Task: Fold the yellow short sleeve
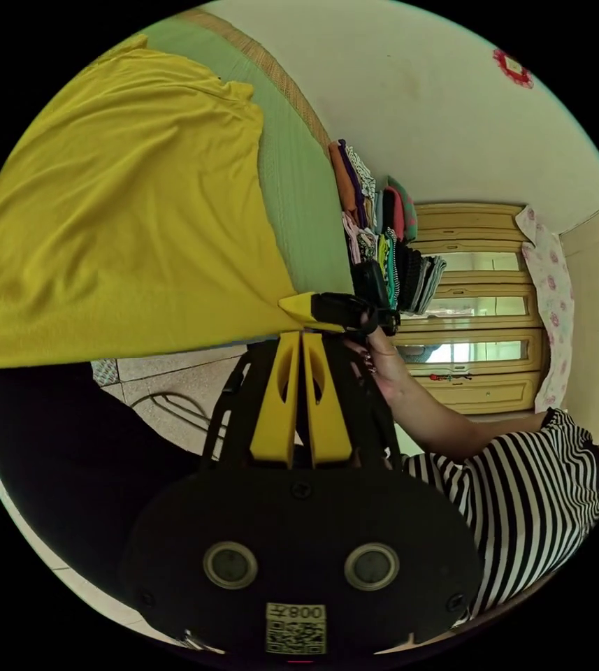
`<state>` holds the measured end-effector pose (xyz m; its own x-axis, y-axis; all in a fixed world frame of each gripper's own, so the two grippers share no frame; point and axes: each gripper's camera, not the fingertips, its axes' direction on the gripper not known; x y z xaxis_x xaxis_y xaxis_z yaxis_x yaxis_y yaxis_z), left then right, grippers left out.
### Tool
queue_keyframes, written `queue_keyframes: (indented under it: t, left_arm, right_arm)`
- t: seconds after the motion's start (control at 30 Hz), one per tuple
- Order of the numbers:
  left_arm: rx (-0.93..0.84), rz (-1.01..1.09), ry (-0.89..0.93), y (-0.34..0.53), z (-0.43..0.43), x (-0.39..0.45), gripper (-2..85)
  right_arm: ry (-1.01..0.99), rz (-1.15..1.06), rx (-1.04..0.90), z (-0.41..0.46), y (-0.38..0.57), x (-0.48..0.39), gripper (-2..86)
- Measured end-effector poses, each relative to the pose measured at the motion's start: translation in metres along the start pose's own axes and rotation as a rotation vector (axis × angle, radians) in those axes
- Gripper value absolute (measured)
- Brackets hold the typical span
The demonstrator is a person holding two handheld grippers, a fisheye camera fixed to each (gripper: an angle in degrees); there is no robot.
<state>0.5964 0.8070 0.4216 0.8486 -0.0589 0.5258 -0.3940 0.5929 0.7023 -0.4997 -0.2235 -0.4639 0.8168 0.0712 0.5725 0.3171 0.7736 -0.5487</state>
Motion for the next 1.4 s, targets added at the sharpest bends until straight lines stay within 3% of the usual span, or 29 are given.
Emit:
queue_keyframes:
  t: [0.37,0.6,0.83,1.03,1.4]
  left_arm:
    - [0.260,-0.082,0.089,0.106,-0.090,-0.070,3.4]
    - [0.573,-0.325,0.230,0.203,-0.145,-0.166,8.6]
    - [0.704,-0.481,0.345,0.261,-0.148,-0.237,11.0]
    - [0.765,-0.547,0.367,0.292,-0.158,-0.278,11.9]
    - [0.718,-0.562,0.320,0.310,-0.173,-0.314,8.2]
  right_arm:
    - [-0.038,-0.106,-0.003,-0.001,-0.025,-0.069,1.9]
    - [-0.058,-0.138,-0.008,0.004,-0.044,-0.103,1.8]
    - [-0.052,-0.164,-0.009,0.008,-0.056,-0.127,1.9]
    - [-0.047,-0.167,-0.009,0.012,-0.061,-0.135,2.1]
    - [-0.043,-0.149,-0.011,0.015,-0.058,-0.125,2.1]
